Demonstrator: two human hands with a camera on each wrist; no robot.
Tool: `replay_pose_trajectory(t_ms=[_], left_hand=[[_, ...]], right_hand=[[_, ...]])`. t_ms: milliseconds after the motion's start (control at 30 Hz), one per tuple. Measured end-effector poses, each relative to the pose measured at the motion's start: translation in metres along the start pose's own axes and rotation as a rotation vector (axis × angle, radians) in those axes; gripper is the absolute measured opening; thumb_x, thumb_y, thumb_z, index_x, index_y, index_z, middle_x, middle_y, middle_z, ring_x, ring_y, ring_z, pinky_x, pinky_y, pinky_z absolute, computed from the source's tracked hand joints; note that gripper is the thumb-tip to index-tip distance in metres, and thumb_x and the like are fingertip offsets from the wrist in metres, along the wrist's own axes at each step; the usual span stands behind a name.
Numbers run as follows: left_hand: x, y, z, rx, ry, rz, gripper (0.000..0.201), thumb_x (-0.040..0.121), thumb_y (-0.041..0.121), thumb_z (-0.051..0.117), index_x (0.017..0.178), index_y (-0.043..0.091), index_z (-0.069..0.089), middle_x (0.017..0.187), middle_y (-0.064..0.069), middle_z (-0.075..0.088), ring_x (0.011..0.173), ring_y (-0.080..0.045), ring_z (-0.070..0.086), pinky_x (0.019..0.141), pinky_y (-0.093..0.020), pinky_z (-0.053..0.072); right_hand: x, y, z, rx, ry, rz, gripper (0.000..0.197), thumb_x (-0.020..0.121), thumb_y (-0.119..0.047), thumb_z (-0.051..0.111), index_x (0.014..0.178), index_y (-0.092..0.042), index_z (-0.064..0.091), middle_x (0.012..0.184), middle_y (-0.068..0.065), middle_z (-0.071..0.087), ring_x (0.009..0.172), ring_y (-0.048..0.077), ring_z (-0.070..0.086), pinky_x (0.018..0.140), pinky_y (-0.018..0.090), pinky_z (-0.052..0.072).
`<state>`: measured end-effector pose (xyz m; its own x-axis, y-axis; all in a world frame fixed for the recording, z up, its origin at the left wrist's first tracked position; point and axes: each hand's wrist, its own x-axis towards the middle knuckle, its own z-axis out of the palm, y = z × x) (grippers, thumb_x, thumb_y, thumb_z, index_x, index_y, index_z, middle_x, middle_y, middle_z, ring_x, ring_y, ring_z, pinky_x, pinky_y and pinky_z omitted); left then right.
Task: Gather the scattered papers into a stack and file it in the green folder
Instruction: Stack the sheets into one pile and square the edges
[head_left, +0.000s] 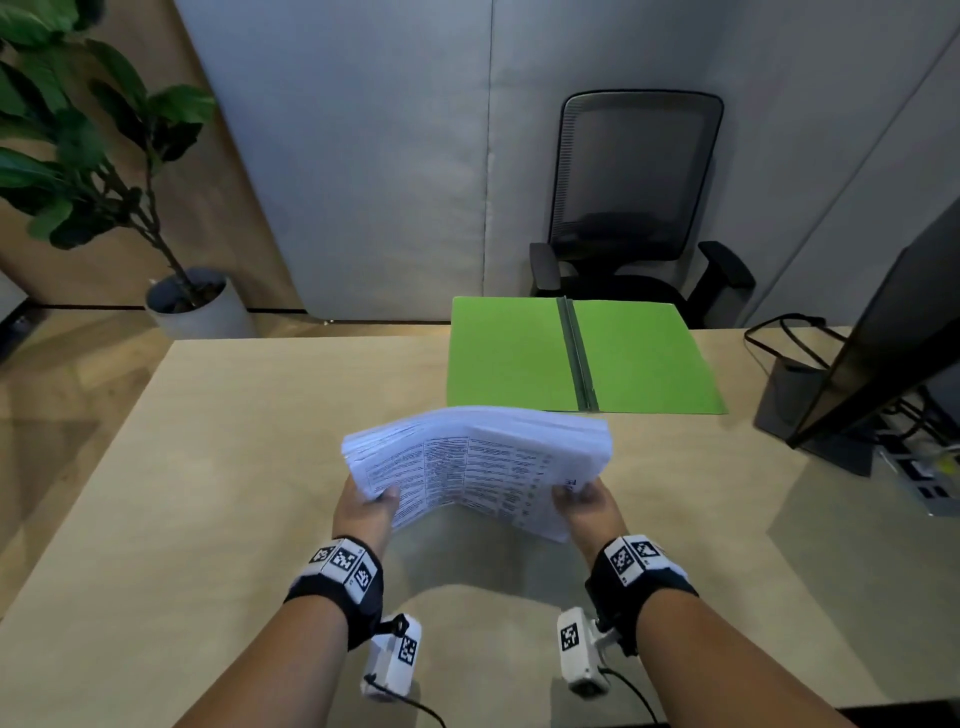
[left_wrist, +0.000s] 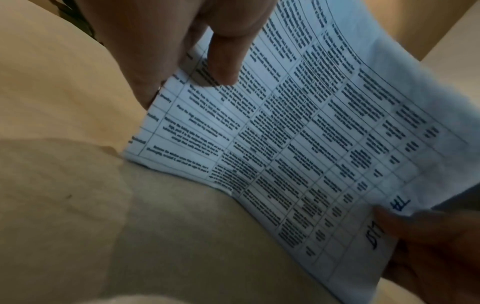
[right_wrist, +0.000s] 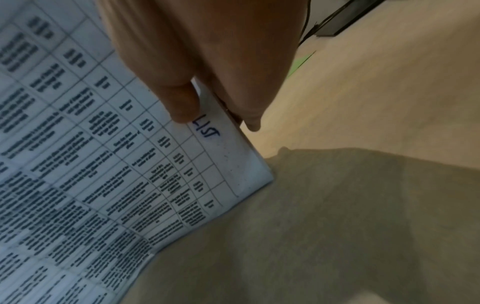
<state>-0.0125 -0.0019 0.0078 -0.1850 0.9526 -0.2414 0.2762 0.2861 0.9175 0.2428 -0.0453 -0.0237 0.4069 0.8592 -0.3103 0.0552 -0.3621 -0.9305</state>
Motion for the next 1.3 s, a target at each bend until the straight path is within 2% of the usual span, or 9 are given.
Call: replay_pose_trajectory(t_ms=[167, 300, 400, 500, 567, 800, 933, 1100, 1300], left_hand=[[0.005, 0.017, 0.001, 0.056, 0.12, -0.073, 0.065, 0.082, -0.003, 0.063, 0.139, 0.01, 0.033, 0.135, -0.012, 0.05, 0.12, -0.028, 0.052, 0.097, -0.031, 0.042], [0.014, 0.049, -0.006, 0.362, 0.235, 0.298, 0.102, 0.072, 0.004, 0.075, 0.151, 0.012, 0.012, 0.155, -0.01, 0.022, 0.144, -0.026, 0.019, 0.117, -0.044, 0.011], [0.012, 0.078, -0.009, 0.345, 0.126, 0.528, 0.08, 0.068, 0.008, 0.077, 0.138, 0.014, 0.039, 0.125, -0.002, 0.054, 0.118, -0.022, 0.044, 0.111, -0.051, 0.024], [0.001, 0.09, -0.017, 0.122, -0.059, 0.419, 0.027, 0.081, 0.003, 0.07, 0.102, 0.017, 0.06, 0.086, 0.006, 0.061, 0.086, -0.019, 0.053, 0.092, -0.041, 0.045], [-0.001, 0.085, -0.023, -0.038, -0.109, 0.309, 0.026, 0.085, 0.001, 0.065, 0.091, 0.026, 0.061, 0.087, 0.007, 0.064, 0.083, -0.018, 0.059, 0.077, -0.03, 0.049], [0.001, 0.061, -0.021, -0.328, -0.067, 0.101, 0.037, 0.084, -0.009, 0.063, 0.103, 0.022, 0.067, 0.106, 0.0, 0.071, 0.101, -0.021, 0.064, 0.095, -0.041, 0.047], [0.001, 0.062, -0.013, -0.378, 0.02, 0.077, 0.035, 0.085, -0.002, 0.064, 0.109, 0.024, 0.066, 0.108, 0.004, 0.071, 0.106, -0.022, 0.064, 0.096, -0.044, 0.048], [-0.014, 0.088, -0.012, -0.509, -0.029, 0.224, 0.042, 0.086, 0.002, 0.062, 0.112, 0.035, 0.059, 0.113, 0.006, 0.069, 0.109, -0.019, 0.064, 0.091, -0.043, 0.05], [-0.014, 0.053, -0.002, -0.406, -0.08, 0.101, 0.066, 0.066, -0.012, 0.065, 0.124, 0.015, 0.049, 0.108, -0.007, 0.067, 0.1, -0.023, 0.065, 0.087, -0.038, 0.053]], right_hand=[[-0.002, -0.039, -0.004, -0.198, 0.078, -0.21, 0.017, 0.089, -0.003, 0.054, 0.094, -0.019, 0.057, 0.085, 0.005, 0.066, 0.08, 0.022, 0.059, 0.073, 0.032, 0.049], [-0.009, -0.11, -0.01, -0.658, 0.088, -0.515, 0.01, 0.086, -0.006, 0.051, 0.08, -0.013, 0.048, 0.074, 0.006, 0.056, 0.068, 0.028, 0.052, 0.056, 0.033, 0.034], [-0.022, -0.162, -0.006, -0.941, 0.054, -0.776, 0.012, 0.08, -0.006, 0.053, 0.079, -0.017, 0.049, 0.073, -0.006, 0.051, 0.07, 0.025, 0.054, 0.06, 0.03, 0.03], [-0.033, -0.188, -0.008, -1.033, 0.041, -0.881, 0.007, 0.082, -0.021, 0.061, 0.085, -0.023, 0.055, 0.075, -0.009, 0.059, 0.071, 0.022, 0.059, 0.066, 0.029, 0.034], [-0.029, -0.19, -0.015, -0.969, 0.041, -0.833, 0.012, 0.084, -0.036, 0.065, 0.088, -0.026, 0.061, 0.076, -0.009, 0.065, 0.069, 0.017, 0.059, 0.063, 0.028, 0.041], [-0.029, -0.135, -0.008, 0.404, -0.236, -0.227, 0.042, 0.085, -0.013, 0.069, 0.122, -0.019, 0.052, 0.102, 0.004, 0.068, 0.091, 0.019, 0.067, 0.076, 0.039, 0.057], [-0.036, -0.113, 0.017, 0.04, -0.184, -0.264, 0.03, 0.093, -0.004, 0.056, 0.116, -0.022, 0.052, 0.106, -0.005, 0.068, 0.099, 0.016, 0.064, 0.088, 0.031, 0.053], [-0.036, -0.13, 0.01, 0.246, -0.146, -0.39, 0.036, 0.089, 0.005, 0.057, 0.108, -0.025, 0.053, 0.104, -0.003, 0.068, 0.094, 0.007, 0.065, 0.082, 0.027, 0.056], [-0.033, -0.1, 0.001, 0.305, -0.108, -0.167, 0.076, 0.051, 0.004, 0.054, 0.122, -0.019, 0.041, 0.102, 0.007, 0.059, 0.09, 0.02, 0.057, 0.072, 0.039, 0.051]])
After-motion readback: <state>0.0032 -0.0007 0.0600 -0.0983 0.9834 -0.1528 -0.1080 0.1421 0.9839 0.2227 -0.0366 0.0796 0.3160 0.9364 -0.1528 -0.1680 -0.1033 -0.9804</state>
